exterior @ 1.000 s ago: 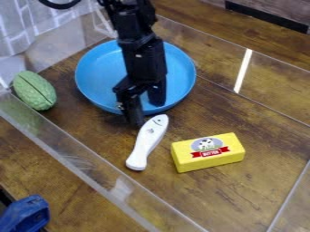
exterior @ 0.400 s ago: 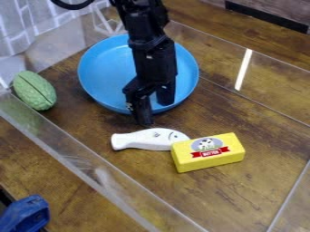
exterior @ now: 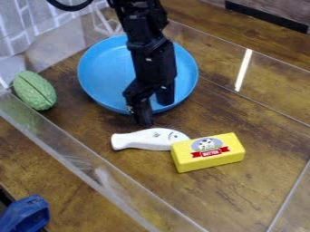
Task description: Put the white object in the blue tray
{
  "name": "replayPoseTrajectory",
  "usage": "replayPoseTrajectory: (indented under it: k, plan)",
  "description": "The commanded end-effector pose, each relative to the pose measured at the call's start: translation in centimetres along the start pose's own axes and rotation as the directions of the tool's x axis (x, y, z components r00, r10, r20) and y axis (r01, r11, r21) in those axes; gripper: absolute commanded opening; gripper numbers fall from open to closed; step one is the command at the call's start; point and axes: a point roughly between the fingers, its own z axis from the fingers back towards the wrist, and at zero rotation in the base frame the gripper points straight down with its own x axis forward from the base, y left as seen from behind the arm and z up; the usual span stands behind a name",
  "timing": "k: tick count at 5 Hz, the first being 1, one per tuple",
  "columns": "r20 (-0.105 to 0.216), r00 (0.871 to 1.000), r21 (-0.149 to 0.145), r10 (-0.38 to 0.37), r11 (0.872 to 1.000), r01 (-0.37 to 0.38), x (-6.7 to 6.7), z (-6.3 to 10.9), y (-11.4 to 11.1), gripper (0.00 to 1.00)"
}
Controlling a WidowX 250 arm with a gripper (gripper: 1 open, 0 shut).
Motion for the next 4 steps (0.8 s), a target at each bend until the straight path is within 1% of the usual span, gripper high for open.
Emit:
replayPoseTrajectory:
  k: [1, 3, 4]
  plan:
    - [-0.004, 1.0, 0.011, 0.024, 1.0, -0.024, 0.8, 1.05, -0.43, 1.0]
    - [-0.013, 0.995, 0.023, 0.101, 0.995, -0.101, 1.65, 0.25, -0.11, 1.0]
    - [-0.015, 0.984, 0.034, 0.18, 0.983, -0.18, 0.67, 0.18, -0.76, 1.0]
